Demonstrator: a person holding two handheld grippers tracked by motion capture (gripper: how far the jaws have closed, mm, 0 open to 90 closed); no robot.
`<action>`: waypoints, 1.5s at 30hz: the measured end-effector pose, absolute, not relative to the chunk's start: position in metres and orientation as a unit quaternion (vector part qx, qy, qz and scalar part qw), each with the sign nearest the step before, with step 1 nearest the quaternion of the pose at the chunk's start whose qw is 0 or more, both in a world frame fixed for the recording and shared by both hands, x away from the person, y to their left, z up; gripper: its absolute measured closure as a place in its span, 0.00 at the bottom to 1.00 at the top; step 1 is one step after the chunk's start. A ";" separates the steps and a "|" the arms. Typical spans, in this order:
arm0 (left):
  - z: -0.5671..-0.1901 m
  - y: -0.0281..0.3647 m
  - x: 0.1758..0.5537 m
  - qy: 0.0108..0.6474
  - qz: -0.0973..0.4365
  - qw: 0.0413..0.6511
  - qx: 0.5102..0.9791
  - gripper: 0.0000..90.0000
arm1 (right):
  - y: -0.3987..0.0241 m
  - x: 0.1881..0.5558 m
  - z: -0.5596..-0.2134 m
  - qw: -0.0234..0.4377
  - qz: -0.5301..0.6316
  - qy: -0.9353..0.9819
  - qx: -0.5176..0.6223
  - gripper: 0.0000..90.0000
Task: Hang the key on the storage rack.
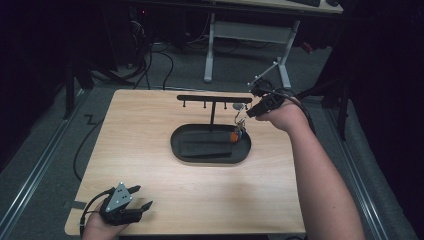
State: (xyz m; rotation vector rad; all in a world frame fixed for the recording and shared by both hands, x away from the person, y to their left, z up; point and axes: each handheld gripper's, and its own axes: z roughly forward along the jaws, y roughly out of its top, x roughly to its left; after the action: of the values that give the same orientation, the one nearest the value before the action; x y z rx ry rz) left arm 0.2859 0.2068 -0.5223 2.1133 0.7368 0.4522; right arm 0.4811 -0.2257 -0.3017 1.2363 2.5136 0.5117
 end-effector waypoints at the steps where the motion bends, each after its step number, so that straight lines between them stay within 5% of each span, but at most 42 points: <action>1: -0.522 0.207 0.286 0.293 0.180 0.416 0.842 0.36 | -0.226 0.477 -0.304 0.146 0.184 0.874 0.425 0.65; 13: -0.522 0.205 0.284 0.294 0.181 0.412 0.843 0.36 | -0.233 0.440 -0.329 0.172 0.234 0.863 0.414 0.44; 23: -0.523 0.204 0.284 0.294 0.181 0.407 0.846 0.36 | -0.245 0.399 -0.368 0.202 0.306 0.833 0.413 0.40; 39: -0.526 0.197 0.282 0.284 0.180 0.409 0.849 0.36 | -0.276 0.315 -0.480 0.225 0.376 0.783 0.441 0.31; 43: -0.526 0.193 0.281 0.283 0.175 0.406 0.851 0.36 | -0.292 0.274 -0.516 0.272 0.406 0.740 0.463 0.36; 45: -0.525 0.192 0.280 0.282 0.176 0.407 0.851 0.36 | -0.297 0.272 -0.518 0.215 0.413 0.751 0.468 0.26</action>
State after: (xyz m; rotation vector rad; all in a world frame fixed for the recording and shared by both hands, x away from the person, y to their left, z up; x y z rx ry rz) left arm 0.2798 0.1921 -0.5255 2.1446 0.7101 0.4436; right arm 0.2719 -0.2974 -0.5175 1.2985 2.0830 1.1440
